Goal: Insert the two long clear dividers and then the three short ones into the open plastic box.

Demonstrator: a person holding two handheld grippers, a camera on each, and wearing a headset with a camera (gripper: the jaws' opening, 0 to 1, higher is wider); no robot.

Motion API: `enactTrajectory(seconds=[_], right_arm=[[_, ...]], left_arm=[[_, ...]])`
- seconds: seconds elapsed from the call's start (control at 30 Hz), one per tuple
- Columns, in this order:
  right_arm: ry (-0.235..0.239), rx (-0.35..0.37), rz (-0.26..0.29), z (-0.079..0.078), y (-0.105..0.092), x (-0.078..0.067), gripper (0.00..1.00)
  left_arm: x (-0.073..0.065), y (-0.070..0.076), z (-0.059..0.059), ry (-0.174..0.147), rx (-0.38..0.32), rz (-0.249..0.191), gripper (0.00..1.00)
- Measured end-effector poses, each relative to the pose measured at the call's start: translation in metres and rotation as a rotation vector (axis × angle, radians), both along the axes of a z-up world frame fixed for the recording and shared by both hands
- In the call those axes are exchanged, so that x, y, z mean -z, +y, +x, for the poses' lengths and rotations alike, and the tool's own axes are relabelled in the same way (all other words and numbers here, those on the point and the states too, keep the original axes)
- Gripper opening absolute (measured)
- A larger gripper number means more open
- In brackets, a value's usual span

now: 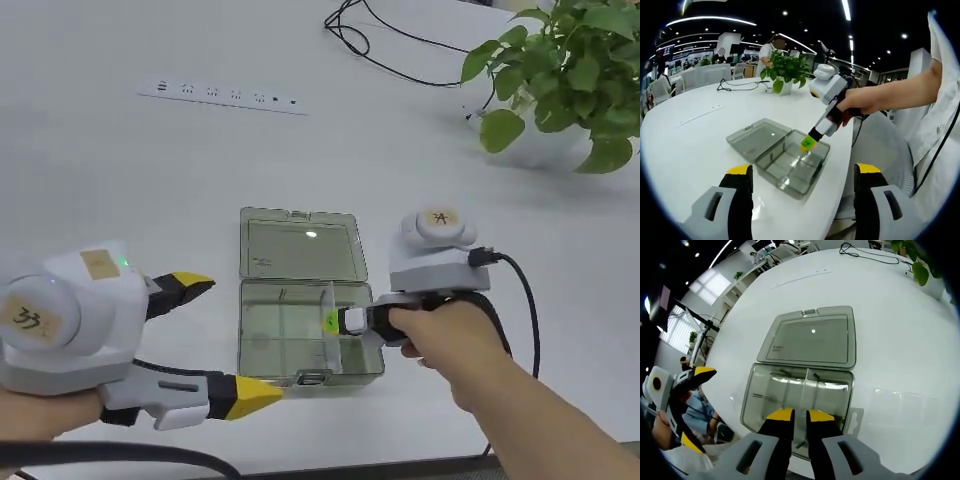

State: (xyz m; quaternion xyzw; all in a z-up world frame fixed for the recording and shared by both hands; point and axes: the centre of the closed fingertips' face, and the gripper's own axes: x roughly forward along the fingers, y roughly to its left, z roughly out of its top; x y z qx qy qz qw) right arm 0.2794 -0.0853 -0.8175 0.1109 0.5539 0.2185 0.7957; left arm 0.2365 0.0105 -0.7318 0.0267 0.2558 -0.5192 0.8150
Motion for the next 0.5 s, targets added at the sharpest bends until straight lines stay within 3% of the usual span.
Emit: enactTrajectory(seconds=[0.23, 0.5], right_arm=[[-0.025, 0.006, 0.044, -0.002, 0.0, -0.007, 0.14], [-0.106, -0.038, 0.055, 0.001, -0.006, -0.021, 0.21]], left_arm=[[-0.002, 0.003, -0.003, -0.004, -0.012, 0.014, 0.84], [-0.005, 0.007, -0.004, -0.005, -0.036, 0.025, 0.84]])
